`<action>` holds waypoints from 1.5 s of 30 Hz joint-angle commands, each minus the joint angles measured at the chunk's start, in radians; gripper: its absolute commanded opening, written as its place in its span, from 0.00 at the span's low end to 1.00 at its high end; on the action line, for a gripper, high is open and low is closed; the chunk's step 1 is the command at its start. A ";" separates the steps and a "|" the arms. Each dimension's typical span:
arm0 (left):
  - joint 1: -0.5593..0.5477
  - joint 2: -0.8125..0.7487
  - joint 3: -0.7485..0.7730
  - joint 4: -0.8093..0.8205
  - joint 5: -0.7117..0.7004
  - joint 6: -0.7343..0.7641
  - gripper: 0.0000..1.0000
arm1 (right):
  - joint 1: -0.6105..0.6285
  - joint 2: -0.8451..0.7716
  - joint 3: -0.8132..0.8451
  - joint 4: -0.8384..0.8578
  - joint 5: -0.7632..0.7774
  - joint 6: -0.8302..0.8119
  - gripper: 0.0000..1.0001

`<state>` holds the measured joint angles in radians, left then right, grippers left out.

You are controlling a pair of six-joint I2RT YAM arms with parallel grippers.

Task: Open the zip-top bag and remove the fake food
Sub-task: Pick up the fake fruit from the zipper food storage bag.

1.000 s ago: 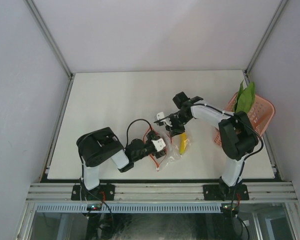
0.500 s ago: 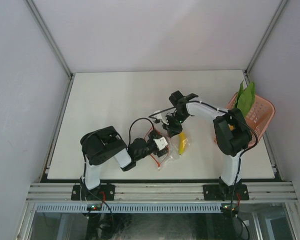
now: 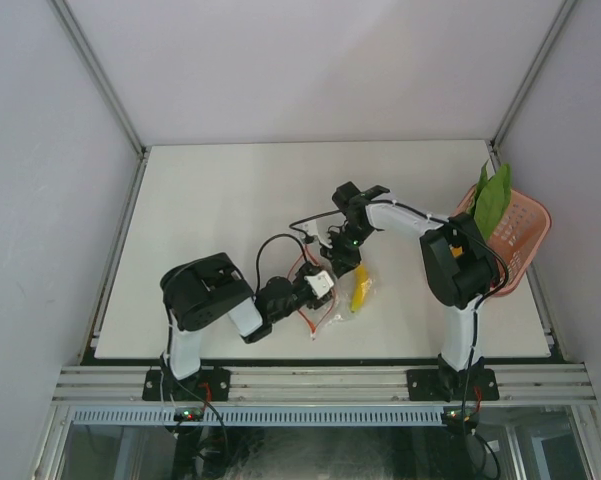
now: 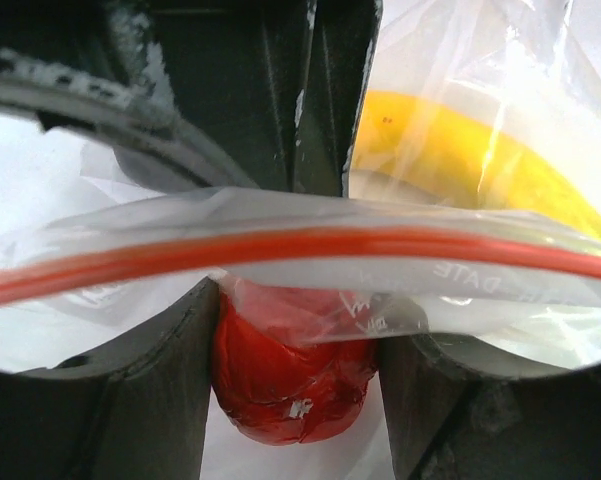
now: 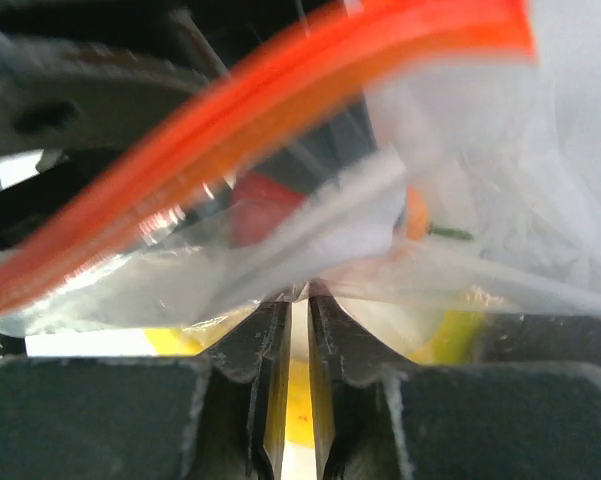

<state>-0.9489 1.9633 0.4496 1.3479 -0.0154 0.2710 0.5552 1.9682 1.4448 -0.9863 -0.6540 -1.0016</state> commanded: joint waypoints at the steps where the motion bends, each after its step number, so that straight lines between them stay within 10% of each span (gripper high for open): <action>1: -0.004 -0.073 -0.066 0.053 -0.044 -0.045 0.45 | -0.021 0.005 0.028 0.020 0.002 0.079 0.11; 23: 0.003 -0.477 -0.385 -0.004 -0.182 -0.645 0.28 | -0.043 -0.023 0.008 0.074 0.065 0.126 0.11; 45: 0.217 -1.430 -0.326 -1.165 -0.026 -1.159 0.24 | -0.054 -0.184 -0.017 0.086 -0.054 0.126 0.12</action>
<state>-0.7578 0.6365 0.0593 0.3584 -0.0719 -0.8078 0.5083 1.8664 1.4315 -0.9234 -0.6483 -0.8898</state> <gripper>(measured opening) 0.616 0.120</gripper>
